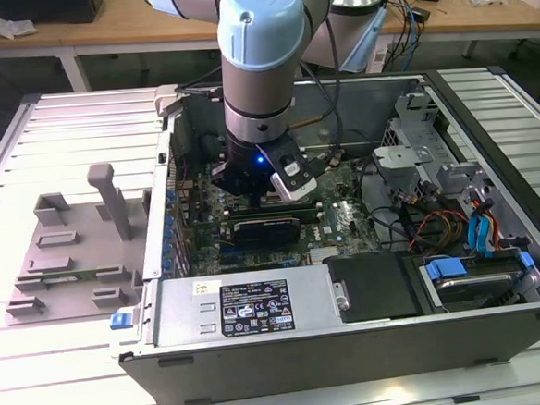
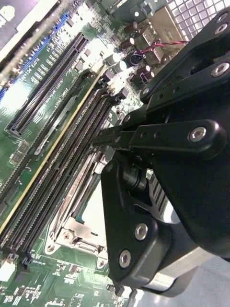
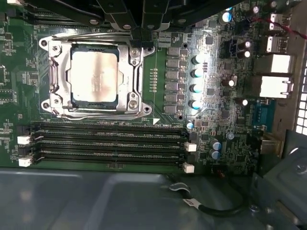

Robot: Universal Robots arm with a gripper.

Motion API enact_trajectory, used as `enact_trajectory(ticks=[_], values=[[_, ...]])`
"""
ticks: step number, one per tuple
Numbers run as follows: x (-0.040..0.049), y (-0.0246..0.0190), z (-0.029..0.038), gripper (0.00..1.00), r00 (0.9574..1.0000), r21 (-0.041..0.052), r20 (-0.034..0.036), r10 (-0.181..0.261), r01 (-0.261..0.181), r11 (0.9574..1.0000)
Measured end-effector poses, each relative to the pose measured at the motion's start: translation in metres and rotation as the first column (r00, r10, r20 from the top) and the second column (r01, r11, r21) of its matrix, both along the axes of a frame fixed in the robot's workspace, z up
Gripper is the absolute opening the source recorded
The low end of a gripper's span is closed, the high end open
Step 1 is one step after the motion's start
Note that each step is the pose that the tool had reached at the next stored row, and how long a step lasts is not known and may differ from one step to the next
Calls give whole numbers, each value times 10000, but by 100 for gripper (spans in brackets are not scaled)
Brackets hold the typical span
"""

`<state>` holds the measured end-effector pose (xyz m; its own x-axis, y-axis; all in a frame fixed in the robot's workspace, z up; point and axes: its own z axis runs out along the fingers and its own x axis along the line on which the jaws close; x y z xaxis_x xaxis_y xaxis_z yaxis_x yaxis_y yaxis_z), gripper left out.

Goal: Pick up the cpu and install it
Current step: 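Install the second cpu locking lever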

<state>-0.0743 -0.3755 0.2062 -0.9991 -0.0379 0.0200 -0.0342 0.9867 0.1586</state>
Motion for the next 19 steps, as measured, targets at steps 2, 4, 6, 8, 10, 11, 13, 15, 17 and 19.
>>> enact_trajectory(ticks=[2,4,6,8,10,11,13,15,17,19], values=[[-20,0,-16,11,10000,117,1,-11,11,9999],[-34,0,-24,11,10000,228,-1,-20,20,9997],[-44,0,-31,11,10000,319,0,-31,31,9995],[-46,1,-39,11,10000,353,1,-41,41,9994],[-53,1,-59,11,10000,399,3,-63,63,9992],[-55,1,-64,11,10000,404,3,-70,70,9992],[-57,1,-63,11,10000,411,0,-75,75,9991],[-68,1,-63,11,10000,413,4,-84,84,9991],[-105,1,-64,11,10000,413,13,-82,82,9991],[-116,-1,-74,11,10000,407,12,-83,82,9991]])
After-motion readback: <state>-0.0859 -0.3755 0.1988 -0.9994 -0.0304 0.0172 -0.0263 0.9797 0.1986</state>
